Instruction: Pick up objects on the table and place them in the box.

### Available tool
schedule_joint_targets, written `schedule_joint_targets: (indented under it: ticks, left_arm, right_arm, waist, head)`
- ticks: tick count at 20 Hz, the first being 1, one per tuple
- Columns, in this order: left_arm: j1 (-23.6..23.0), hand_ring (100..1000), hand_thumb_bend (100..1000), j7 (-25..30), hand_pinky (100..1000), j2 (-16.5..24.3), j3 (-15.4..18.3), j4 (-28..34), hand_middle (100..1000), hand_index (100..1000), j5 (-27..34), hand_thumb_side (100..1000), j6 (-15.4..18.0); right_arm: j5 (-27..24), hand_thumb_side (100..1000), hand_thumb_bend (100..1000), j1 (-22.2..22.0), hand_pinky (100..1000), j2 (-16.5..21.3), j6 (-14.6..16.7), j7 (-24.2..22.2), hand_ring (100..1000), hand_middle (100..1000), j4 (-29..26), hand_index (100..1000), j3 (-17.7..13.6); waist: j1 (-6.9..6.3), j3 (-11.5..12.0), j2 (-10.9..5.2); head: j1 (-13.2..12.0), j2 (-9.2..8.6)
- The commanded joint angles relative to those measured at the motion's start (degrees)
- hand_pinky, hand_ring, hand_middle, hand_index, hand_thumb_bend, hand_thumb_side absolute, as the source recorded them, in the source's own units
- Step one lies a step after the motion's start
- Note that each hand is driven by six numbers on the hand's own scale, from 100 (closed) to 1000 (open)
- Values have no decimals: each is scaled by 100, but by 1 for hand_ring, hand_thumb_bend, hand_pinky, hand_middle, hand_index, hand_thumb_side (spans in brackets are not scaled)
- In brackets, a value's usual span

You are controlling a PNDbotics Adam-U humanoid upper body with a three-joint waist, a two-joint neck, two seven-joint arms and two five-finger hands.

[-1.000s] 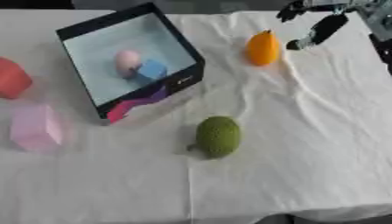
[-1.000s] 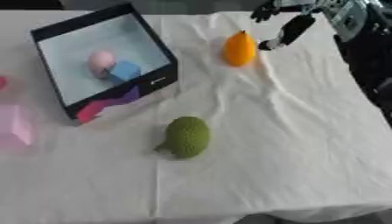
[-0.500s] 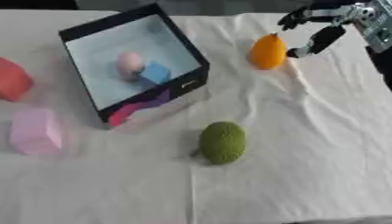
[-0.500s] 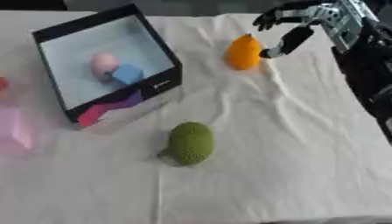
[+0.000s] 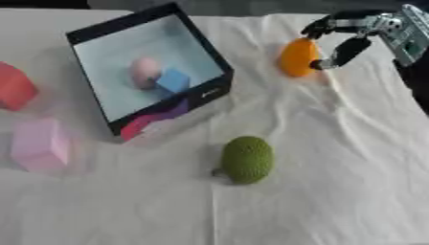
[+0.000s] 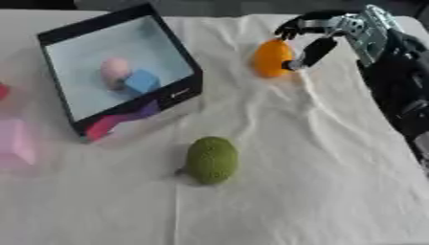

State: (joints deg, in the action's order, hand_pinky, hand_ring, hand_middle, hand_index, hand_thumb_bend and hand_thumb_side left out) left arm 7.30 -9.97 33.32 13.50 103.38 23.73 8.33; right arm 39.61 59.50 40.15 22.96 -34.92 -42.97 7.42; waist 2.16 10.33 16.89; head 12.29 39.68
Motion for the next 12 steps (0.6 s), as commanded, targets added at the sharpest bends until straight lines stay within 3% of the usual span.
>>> schedule_joint_targets:
  ticks: [1,7,9,10,12]
  left_arm:
    - [69,892,100,24,928,91,25,123,795,779,-5,718,6]
    - [110,891,100,62,929,71,-7,122,792,779,20,720,-10]
    - [114,892,100,78,929,69,-20,117,789,778,19,719,-19]
    - [110,892,100,82,929,68,-23,112,788,777,14,720,-26]
    - [83,893,100,84,930,63,-18,101,788,776,-6,721,-42]
  right_arm:
    - [129,317,369,109,941,67,-33,89,890,823,56,943,-92]
    - [190,275,333,94,905,-23,-229,454,858,773,159,917,-155]
    - [202,267,324,80,879,-39,-301,595,824,720,179,875,-171]
    - [178,256,257,75,849,-49,-345,700,766,624,179,796,-188]
    - [-24,210,130,92,802,-64,-482,965,681,517,161,690,-230]
  waist:
    - [-26,26,-9]
    - [-30,97,7]
    - [-30,109,7]
    - [-32,110,5]
    - [-40,93,-6]
  head:
    - [29,-82]
    - [87,-161]
    - [88,-171]
    - [86,-163]
    - [66,-129]
